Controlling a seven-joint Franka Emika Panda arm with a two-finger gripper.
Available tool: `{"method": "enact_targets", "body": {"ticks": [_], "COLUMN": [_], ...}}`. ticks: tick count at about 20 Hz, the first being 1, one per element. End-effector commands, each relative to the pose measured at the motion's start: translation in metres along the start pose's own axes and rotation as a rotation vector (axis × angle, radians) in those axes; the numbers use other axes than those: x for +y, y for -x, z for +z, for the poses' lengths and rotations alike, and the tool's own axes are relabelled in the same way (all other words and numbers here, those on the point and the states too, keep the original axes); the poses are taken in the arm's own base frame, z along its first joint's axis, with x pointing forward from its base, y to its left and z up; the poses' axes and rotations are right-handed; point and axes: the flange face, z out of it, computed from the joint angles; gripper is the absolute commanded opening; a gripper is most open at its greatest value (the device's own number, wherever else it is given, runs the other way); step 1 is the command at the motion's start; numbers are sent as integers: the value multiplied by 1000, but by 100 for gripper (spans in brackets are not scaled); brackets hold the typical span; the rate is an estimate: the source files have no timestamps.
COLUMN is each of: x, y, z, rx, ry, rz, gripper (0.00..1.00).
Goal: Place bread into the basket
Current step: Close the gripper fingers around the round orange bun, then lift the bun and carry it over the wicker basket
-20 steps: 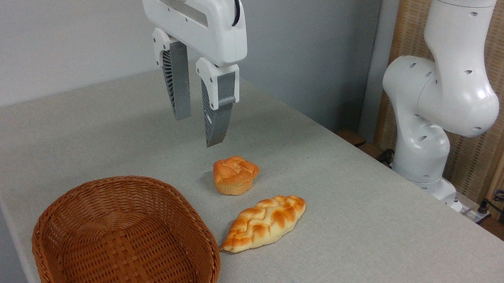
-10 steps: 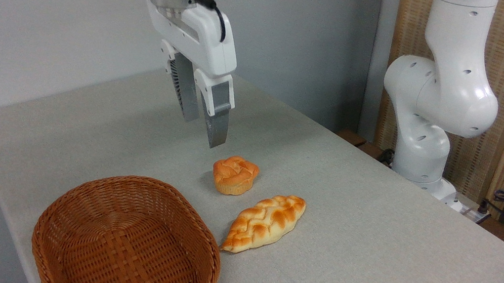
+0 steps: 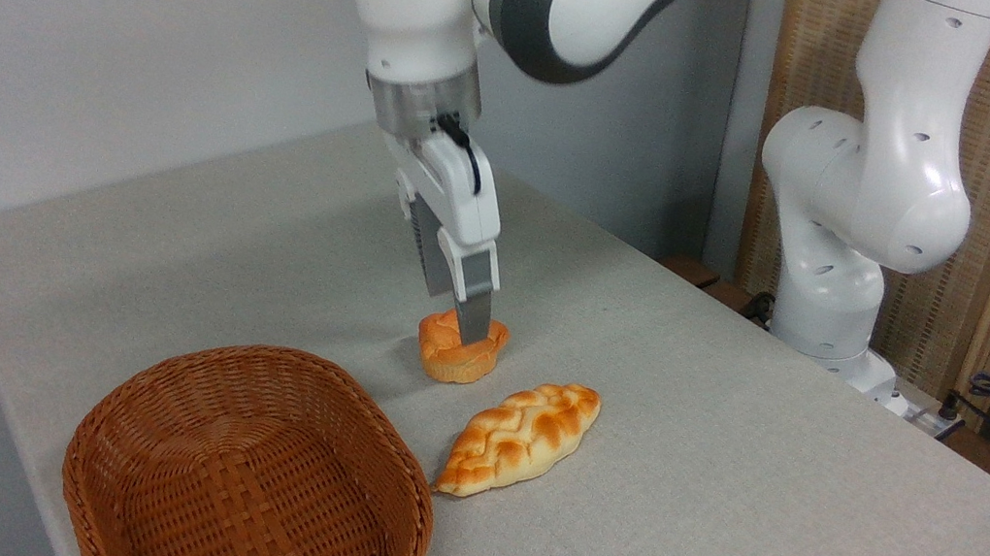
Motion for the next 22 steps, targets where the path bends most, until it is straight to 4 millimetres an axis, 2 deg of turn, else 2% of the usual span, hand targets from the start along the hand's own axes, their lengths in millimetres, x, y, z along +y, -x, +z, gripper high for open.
{"method": "enact_targets", "body": {"ticks": [1, 3, 4, 5, 6, 8, 19, 20, 22], "x": [8, 8, 8, 8, 7, 9, 10, 10, 7], "y": [6, 5, 5, 4, 4, 2, 2, 2, -1], "z": [22, 32, 35, 36, 39, 43, 43, 41, 22], "rx": [1, -1, 2, 3, -2, -9, -31, -33, -31], "ry": [-8, -6, -10, -9, -5, 1, 21, 21, 19], "rz": [14, 17, 16, 17, 19, 40, 52, 50, 47], "gripper": [100, 97, 83, 57, 38, 23, 23, 23, 23]}}
